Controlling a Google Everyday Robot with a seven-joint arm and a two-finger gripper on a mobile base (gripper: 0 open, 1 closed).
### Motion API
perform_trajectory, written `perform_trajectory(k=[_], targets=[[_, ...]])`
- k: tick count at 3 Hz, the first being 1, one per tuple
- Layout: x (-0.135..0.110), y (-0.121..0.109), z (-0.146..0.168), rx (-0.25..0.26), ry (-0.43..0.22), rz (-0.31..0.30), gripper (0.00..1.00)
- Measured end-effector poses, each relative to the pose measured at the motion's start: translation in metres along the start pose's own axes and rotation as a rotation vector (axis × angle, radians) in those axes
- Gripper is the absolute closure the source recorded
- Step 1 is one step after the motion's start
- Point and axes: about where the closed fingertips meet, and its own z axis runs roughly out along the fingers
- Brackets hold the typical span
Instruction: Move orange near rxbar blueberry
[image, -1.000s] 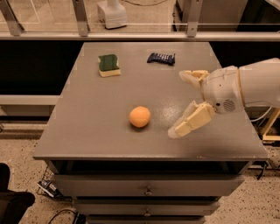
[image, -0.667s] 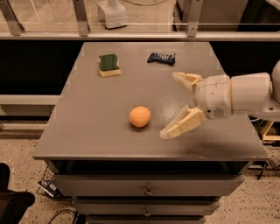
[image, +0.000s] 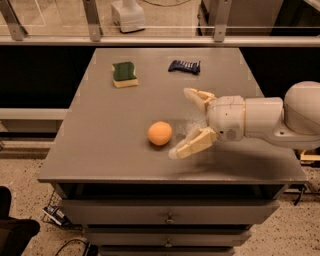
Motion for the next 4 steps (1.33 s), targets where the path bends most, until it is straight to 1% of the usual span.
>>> perform_trajectory(k=[1, 2, 3, 4], targets=[[0.009, -0.003, 0.017, -0.018, -0.032, 0.053, 0.0], [0.016, -0.002, 0.031, -0.046, -0.081, 0.083, 0.0], [0.012, 0.005, 0.044, -0.083, -0.108, 0.081, 0.0], [0.016, 0.009, 0.054, -0.115, -0.122, 0.092, 0.0]])
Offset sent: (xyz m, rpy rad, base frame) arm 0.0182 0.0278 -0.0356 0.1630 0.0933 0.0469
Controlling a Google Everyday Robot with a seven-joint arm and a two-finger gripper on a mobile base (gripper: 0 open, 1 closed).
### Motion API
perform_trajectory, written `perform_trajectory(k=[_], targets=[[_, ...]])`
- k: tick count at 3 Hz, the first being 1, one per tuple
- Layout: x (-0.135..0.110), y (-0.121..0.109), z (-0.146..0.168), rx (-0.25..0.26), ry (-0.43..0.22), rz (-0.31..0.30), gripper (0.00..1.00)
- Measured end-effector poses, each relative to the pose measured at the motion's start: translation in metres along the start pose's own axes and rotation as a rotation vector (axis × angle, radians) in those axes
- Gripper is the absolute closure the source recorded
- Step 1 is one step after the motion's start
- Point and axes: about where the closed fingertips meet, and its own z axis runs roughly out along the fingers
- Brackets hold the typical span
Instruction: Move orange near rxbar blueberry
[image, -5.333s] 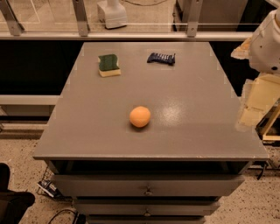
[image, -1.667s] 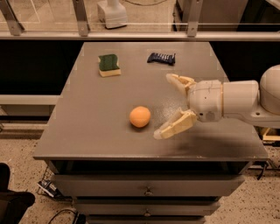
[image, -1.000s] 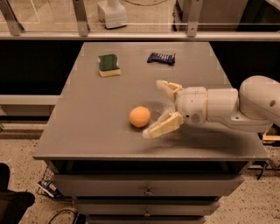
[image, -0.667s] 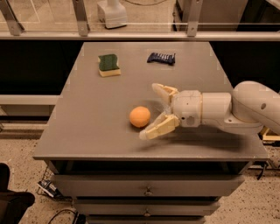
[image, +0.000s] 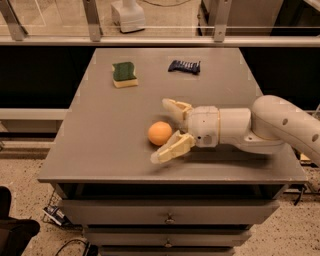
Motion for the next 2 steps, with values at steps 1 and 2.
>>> perform_trajectory(k=[1, 2], targets=[[0.0079, 0.0021, 0.005, -0.011, 0.0, 0.014, 0.19], [0.0159, 0.0041, 0.0039, -0.002, 0.011, 0.027, 0.41]])
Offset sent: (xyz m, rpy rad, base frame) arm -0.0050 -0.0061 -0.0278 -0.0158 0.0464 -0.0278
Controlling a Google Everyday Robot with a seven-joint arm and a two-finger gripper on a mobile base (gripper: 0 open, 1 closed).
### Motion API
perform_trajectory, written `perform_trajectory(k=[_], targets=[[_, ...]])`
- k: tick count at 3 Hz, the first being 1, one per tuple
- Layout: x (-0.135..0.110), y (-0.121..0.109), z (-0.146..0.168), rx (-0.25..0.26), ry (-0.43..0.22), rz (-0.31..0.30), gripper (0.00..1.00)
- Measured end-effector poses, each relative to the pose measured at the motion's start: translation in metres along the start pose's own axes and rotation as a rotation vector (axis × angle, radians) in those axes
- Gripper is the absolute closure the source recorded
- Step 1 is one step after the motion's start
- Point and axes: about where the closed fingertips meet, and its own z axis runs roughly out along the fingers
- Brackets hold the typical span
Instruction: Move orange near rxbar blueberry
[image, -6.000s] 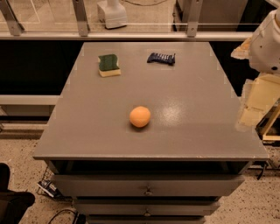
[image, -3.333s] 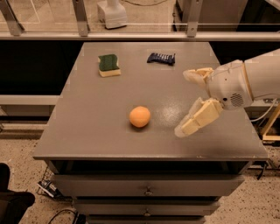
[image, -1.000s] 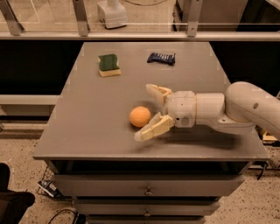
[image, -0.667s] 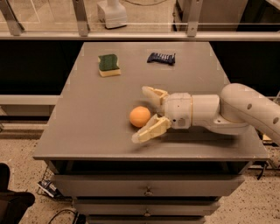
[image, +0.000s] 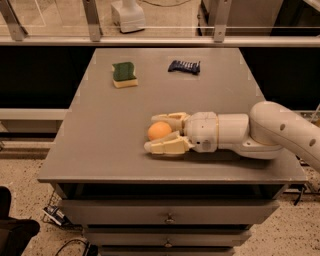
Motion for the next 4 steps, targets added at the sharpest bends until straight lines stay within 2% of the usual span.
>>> perform_trajectory(k=[2, 3, 4], targets=[[-0.0023, 0.002, 0.004, -0.009, -0.001, -0.003, 0.88], [-0.0035, 0.003, 0.0058, -0.014, -0.001, -0.003, 1.0], [-0.0035, 0.003, 0.0058, -0.014, -0.001, -0.003, 1.0]])
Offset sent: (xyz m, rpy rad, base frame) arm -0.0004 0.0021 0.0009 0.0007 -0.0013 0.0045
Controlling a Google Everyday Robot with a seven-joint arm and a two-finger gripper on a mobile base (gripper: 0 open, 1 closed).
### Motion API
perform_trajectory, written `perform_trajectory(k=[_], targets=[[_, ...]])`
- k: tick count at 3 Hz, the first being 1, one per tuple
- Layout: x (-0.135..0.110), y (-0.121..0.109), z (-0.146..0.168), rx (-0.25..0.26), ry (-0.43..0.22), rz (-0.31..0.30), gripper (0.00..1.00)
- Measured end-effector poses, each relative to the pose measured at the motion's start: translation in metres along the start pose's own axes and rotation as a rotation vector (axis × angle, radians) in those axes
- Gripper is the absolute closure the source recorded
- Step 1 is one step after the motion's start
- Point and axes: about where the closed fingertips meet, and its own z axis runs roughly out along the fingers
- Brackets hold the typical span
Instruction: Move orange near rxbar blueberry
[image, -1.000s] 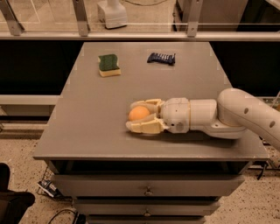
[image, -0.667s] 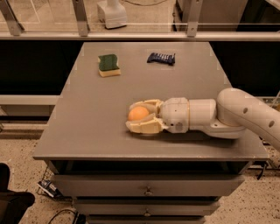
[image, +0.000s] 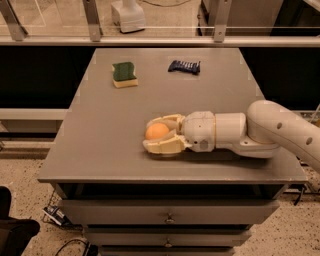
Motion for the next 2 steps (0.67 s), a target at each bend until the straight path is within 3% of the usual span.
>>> perform_trajectory(k=[1, 2], targets=[[-0.012, -0.019, -0.015, 0.006, 0.025, 0.0, 1.0], [-0.027, -0.051, -0.036, 0.018, 0.054, 0.004, 1.0]])
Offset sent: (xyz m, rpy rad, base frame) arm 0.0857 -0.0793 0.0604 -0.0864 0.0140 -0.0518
